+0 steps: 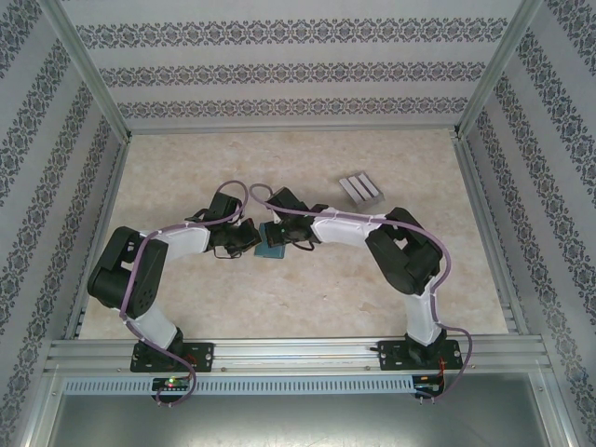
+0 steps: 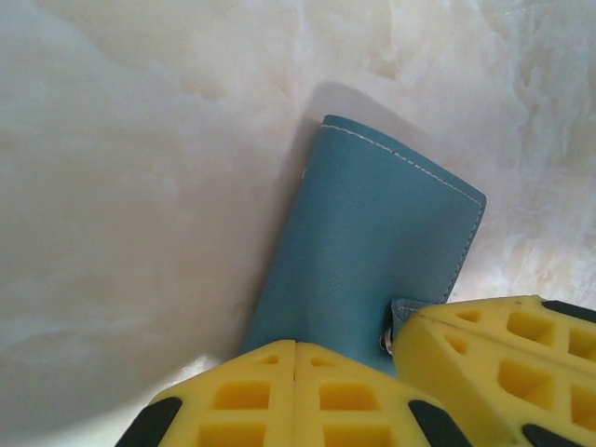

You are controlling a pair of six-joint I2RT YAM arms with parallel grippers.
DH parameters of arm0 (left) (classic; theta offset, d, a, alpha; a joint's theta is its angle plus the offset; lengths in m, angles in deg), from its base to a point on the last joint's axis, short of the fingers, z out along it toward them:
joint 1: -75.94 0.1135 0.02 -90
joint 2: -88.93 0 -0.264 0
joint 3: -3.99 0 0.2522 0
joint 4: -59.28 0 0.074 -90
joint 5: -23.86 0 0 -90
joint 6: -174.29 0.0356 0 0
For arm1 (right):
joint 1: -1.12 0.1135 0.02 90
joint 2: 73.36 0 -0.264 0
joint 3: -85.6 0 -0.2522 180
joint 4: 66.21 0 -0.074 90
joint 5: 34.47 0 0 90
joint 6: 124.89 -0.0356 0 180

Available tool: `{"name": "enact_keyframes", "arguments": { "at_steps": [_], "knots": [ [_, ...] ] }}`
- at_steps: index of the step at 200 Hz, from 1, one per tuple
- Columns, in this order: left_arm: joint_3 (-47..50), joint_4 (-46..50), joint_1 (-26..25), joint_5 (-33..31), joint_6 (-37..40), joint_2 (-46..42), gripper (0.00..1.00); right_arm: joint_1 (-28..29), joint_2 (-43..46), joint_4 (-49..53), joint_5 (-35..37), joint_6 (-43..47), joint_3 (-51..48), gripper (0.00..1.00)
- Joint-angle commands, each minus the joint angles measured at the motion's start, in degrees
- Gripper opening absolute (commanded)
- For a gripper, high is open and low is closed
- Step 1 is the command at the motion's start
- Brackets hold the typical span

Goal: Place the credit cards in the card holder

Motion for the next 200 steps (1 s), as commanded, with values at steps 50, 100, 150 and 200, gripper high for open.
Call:
{"name": "enact_keyframes", "arguments": {
  "at_steps": [50,100,150,200],
  "knots": [
    [4.0,-0.3,5.9,1.2,-0.5,-2.8,0.00,3.4,-10.0,10.1,6.9,0.3,-7.1,0.00],
    [3.8,3.0,9.0,1.2,1.4,-5.8,0.00,3.3,-6.3,0.8,2.1,-0.2,-15.6,0.00],
    [5.5,4.7,11.6,0.5,2.1,-9.1,0.00,2.3,-5.3,-5.0,2.0,0.9,-23.8,0.00],
    [4.4,10.7,14.7,-3.5,5.9,-14.9,0.00,2.3,-1.8,-2.1,2.9,3.2,-22.4,0.00]
  ]
}}
